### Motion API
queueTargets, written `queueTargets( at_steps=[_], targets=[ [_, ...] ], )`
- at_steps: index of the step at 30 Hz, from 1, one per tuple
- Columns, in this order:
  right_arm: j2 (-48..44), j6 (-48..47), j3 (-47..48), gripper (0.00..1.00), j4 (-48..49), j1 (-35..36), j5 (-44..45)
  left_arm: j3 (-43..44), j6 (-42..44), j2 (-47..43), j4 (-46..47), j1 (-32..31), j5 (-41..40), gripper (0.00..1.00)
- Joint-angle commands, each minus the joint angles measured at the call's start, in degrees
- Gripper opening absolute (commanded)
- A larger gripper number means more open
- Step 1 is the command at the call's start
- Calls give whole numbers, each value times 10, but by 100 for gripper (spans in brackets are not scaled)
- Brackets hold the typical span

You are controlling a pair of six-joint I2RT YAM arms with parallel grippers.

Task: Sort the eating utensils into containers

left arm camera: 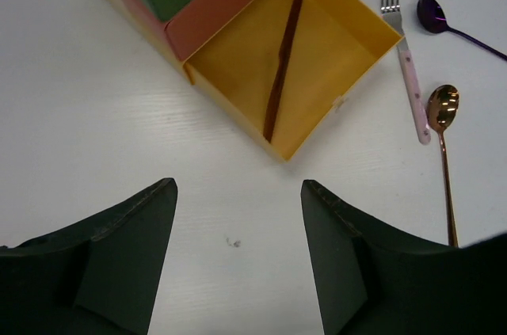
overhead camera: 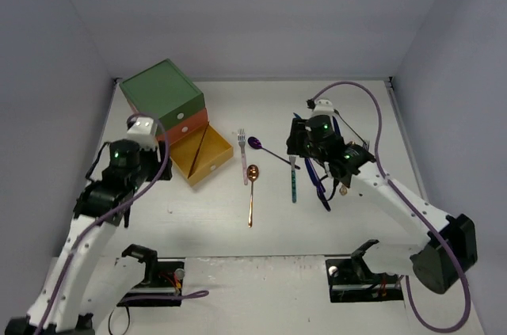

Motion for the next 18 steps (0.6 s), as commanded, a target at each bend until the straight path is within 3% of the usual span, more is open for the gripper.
queueTargets(
  at_steps=[1,5,12,18],
  targets=[
    [-92,-35,-42,49,-5,-31,-17,79,54,134,85,-77,-60,60],
    [-144,-43,-66,51,-19,-60,-35,127,81,247,121,-124,-111,60],
    [-197,-53,-85,54,-34,-73,-73,171,59,401,168,-134,-157,60],
    [-221,-58,-100,55,-39,-73,-82,188,35,482,185,-134,-199,58]
  ],
)
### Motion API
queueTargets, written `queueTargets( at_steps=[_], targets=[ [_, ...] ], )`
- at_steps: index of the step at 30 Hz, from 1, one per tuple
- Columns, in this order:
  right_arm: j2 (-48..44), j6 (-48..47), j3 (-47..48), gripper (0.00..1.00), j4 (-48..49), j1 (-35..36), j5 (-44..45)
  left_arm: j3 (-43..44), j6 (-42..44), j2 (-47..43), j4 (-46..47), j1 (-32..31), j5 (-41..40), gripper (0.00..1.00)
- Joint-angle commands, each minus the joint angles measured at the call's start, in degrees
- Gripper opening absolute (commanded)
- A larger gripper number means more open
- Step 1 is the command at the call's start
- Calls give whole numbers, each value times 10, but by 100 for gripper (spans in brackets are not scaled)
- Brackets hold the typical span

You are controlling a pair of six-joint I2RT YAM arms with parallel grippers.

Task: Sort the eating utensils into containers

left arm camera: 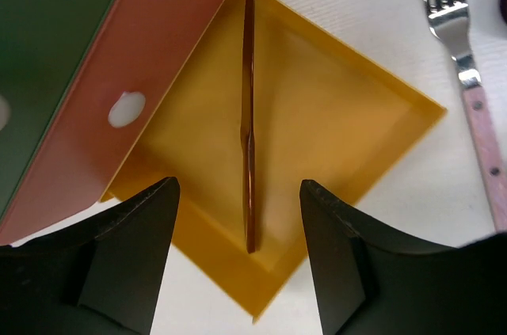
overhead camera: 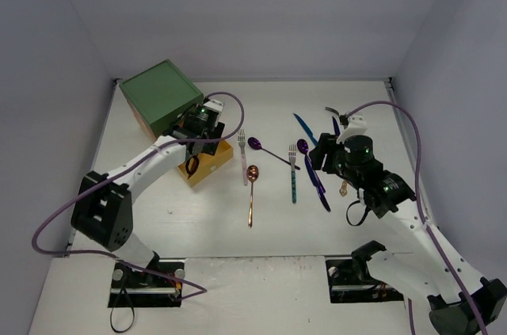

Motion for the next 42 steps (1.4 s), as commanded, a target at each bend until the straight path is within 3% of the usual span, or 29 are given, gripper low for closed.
queueTargets(
  at_steps=[1,8,13,16,32,37,42],
  targets=[
    [-13,-14,-8,55,12,-4,-15,37,-20,33,48,-1,-49,57],
    [-16,-23,-22,55,10,-5,-15,56,-37,98,51,1,-79,51],
    [-25,-23,-29,55,8,-6,-13,72,-61,129,32,2,-86,40],
    [-28,-22,-31,55,8,-7,-13,76,-72,136,25,2,-87,33],
    [-35,-16,-43,55,5,-7,-15,103,-104,189,-25,12,-91,18],
    [-42,-14,-44,55,4,-7,-14,107,-107,182,-38,12,-91,1],
    [-43,-10,-44,55,4,-7,-15,117,-111,168,-67,12,-91,0]
  ],
)
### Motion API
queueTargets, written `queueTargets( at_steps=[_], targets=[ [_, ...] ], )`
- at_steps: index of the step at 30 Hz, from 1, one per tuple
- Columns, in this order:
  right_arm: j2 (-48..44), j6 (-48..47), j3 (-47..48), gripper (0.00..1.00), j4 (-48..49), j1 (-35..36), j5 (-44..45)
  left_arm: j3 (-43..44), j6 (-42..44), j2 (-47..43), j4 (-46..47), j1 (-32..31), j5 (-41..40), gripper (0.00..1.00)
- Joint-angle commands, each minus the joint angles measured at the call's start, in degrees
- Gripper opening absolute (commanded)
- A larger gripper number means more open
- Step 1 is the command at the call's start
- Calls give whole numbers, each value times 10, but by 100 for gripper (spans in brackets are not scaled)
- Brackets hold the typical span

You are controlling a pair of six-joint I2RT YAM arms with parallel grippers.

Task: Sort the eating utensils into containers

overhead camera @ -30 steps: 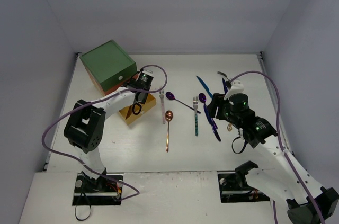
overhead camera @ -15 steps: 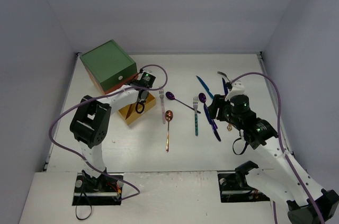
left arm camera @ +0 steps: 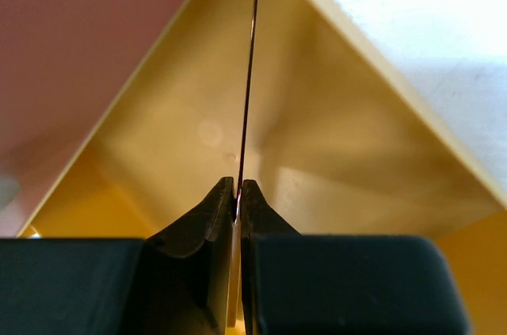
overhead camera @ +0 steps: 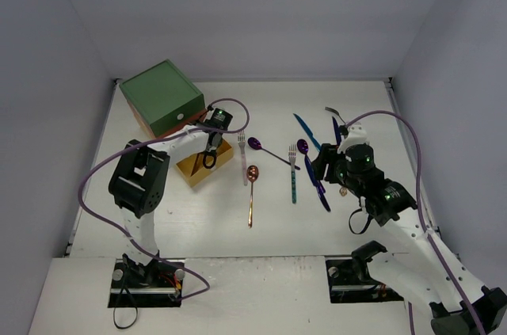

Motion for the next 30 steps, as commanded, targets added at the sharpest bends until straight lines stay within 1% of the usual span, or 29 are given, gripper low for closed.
queueTargets(
  at_steps=[1,15,22,24,25,28,30],
  targets=[
    [-4,3,2,55,21,-3,-5,38,-17,-33,-42,3,-10,0],
    [-6,12,-1,55,21,-3,-8,55,-47,-26,-120,2,-8,0],
    [-9,12,-2,55,21,-3,-6,50,-65,-31,-126,2,-7,0],
    [-11,12,-1,55,21,-3,-4,50,-66,-33,-126,2,-3,4],
    [-10,12,-1,55,21,-3,-3,51,-66,-35,-125,2,1,8],
    [-9,11,0,55,21,-3,1,53,-69,-42,-125,2,11,24],
    [-10,10,-1,55,21,-3,3,56,-69,-47,-125,1,17,36]
  ],
)
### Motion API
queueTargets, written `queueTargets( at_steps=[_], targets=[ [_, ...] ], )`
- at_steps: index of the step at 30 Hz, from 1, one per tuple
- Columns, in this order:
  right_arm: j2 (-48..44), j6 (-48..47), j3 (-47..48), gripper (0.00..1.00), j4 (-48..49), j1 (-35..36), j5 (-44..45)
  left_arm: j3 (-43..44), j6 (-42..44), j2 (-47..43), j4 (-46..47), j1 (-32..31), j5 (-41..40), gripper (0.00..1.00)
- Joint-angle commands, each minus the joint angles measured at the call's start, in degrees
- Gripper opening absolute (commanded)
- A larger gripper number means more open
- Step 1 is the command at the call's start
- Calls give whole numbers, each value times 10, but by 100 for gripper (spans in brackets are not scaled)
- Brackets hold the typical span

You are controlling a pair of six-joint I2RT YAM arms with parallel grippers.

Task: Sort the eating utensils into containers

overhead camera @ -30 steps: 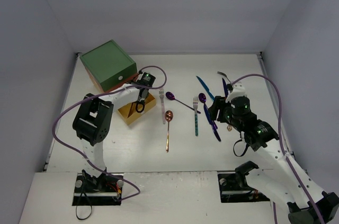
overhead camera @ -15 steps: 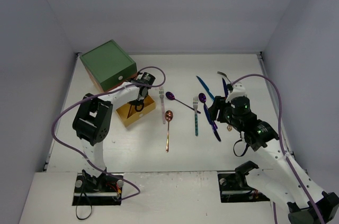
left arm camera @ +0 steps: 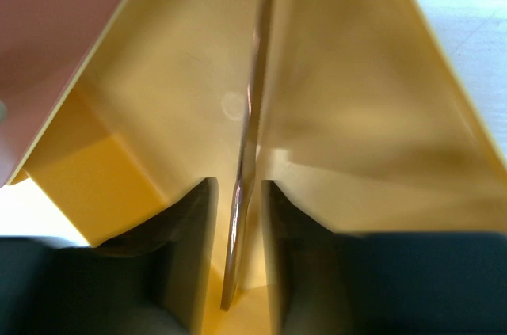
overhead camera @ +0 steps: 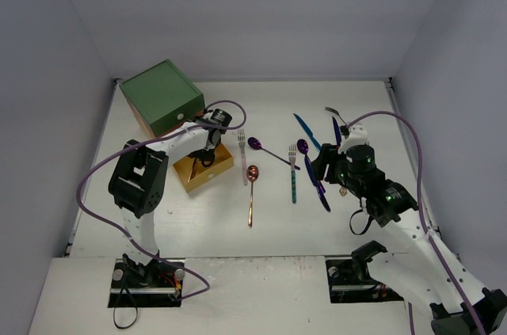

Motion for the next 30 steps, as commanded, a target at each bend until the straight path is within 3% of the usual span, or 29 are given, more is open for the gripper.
queueTargets(
  at_steps=[1,6,14,23,30],
  targets=[
    [-4,2,-1,55,24,-4,8,32,-11,-50,-10,1,9,40],
    [-3,2,2,56,24,-3,10,41,-26,-64,-10,-1,39,51],
    [1,-3,11,56,22,-3,12,71,-39,-120,-12,-17,97,52],
    [78,36,-4,56,0,-3,33,92,0,-270,-12,-20,99,65],
    [146,67,-12,55,-23,-9,65,13,42,-421,-13,-18,41,80]
  ],
)
